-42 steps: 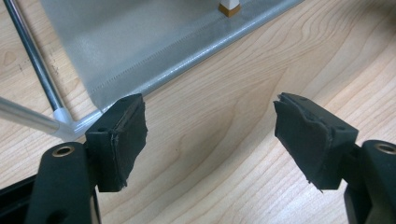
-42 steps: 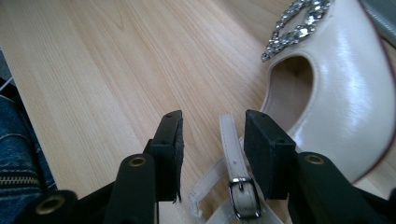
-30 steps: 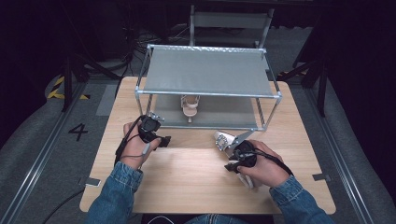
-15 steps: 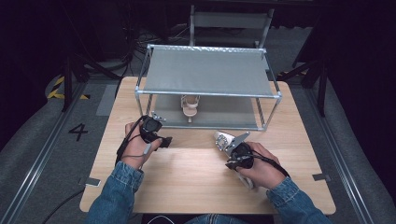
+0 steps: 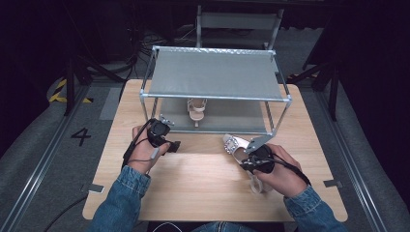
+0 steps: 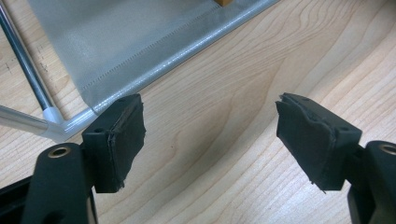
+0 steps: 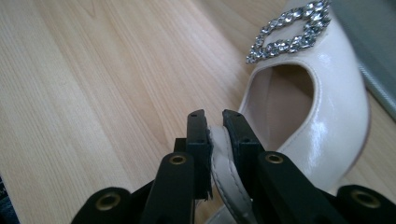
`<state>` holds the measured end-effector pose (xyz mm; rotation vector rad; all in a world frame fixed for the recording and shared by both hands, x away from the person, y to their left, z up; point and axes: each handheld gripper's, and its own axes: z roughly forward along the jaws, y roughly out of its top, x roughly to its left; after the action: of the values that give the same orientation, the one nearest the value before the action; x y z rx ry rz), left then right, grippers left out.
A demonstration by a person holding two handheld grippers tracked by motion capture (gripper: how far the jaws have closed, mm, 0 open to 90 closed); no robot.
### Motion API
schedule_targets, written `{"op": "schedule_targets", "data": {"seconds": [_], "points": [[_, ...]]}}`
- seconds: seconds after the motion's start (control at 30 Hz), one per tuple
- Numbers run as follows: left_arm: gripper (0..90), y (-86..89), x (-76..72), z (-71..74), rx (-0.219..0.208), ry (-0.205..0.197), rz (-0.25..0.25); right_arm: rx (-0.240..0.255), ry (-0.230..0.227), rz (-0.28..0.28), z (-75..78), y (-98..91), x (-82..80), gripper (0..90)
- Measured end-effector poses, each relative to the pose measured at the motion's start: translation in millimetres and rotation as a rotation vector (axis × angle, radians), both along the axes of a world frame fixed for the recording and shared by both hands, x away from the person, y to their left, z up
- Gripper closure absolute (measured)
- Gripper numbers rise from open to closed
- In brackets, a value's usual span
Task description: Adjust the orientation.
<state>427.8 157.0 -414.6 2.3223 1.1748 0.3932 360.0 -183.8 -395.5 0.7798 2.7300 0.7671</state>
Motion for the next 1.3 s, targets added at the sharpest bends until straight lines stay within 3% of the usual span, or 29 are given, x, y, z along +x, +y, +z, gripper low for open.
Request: {"op": "schedule_targets", "data": {"seconds": [0.2, 0.5, 0.9, 1.03, 1.3], "points": [[24.1, -0.5, 0.9, -1.5, 0.000, 0.009, 0.005, 0.042, -0.024, -0.037, 11.8, -15.8, -0.7, 81.8], [24.1, 1.2, 1.8, -2.2, 0.003, 0.016, 0.007, 0.141, -0.027, -0.094, 11.8, -36.7, 11.8, 79.5], [24.1, 0.7, 2.7, -4.7, 0.004, 0.028, 0.006, 0.144, -0.082, -0.154, 3.5, -50.4, 26.8, 76.6], [24.0, 0.6, 2.7, -5.3, 0.001, 0.025, 0.006, 0.144, -0.093, -0.176, -1.0, -54.9, 32.3, 73.6], [23.9, 3.3, 3.2, -5.3, 0.001, 0.032, 0.008, 0.186, -0.075, -0.225, -6.5, -59.4, 37.6, 55.4]]}}
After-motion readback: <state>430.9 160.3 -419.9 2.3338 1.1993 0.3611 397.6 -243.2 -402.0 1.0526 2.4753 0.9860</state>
